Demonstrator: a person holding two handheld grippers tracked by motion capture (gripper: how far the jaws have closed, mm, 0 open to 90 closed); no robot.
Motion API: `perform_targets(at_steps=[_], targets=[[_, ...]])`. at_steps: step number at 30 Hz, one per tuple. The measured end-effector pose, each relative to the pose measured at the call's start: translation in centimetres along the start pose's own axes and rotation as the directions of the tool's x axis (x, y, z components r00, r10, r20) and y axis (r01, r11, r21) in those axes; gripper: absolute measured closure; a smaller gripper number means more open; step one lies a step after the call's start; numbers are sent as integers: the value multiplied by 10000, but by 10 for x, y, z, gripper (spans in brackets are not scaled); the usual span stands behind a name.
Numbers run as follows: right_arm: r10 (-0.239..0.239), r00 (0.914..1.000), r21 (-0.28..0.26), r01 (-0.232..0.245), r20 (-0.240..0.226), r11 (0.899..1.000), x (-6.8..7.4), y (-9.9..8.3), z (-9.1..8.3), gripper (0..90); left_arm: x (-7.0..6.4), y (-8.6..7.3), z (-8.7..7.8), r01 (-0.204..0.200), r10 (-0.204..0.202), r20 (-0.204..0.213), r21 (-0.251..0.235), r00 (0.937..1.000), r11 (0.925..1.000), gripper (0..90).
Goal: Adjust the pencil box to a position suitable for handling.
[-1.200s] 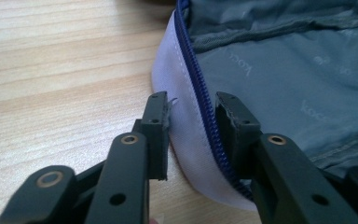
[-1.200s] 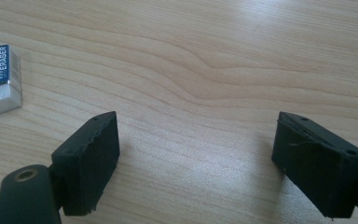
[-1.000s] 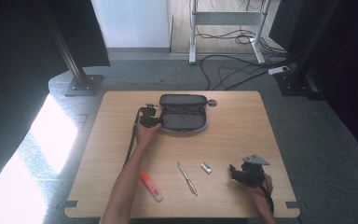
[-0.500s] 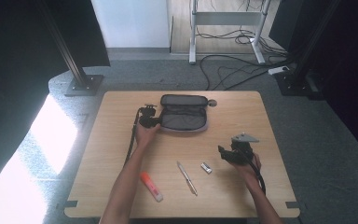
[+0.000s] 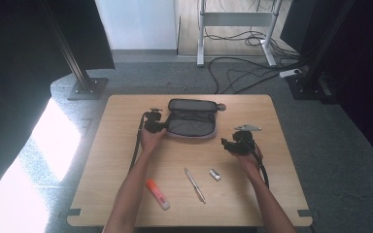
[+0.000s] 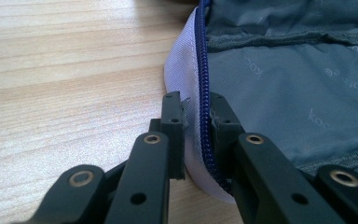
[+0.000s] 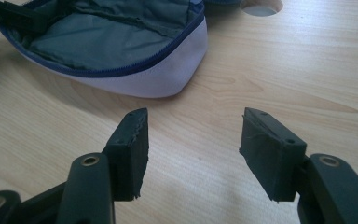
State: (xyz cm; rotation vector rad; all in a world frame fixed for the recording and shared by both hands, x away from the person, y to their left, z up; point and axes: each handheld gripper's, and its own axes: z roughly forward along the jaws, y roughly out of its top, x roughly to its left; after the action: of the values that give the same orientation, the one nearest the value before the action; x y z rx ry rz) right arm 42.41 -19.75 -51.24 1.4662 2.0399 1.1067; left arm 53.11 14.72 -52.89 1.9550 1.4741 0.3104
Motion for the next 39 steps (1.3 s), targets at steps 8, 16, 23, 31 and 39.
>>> perform_targets(at_steps=[8,16,23,31,39], targets=[[-72,9999,-51,71,-138,10000,2,10,6,422,0,0,0,27,-27,9,31,10000,10000,800],[-140,9997,-55,138,-222,9999,8,25,16,417,-3,-1,-1,-43,44,-87,86,10000,10000,798],[-319,9995,-157,318,-30,9994,16,33,28,439,-4,-1,-1,14,-13,-129,92,9999,10000,799],[-405,9991,-150,406,81,9991,20,46,40,452,-2,-2,-2,133,-133,-41,129,9999,9998,797],[-461,9984,-46,462,324,9989,25,45,57,473,-4,-2,-1,158,-156,-183,99,9997,9998,798]])
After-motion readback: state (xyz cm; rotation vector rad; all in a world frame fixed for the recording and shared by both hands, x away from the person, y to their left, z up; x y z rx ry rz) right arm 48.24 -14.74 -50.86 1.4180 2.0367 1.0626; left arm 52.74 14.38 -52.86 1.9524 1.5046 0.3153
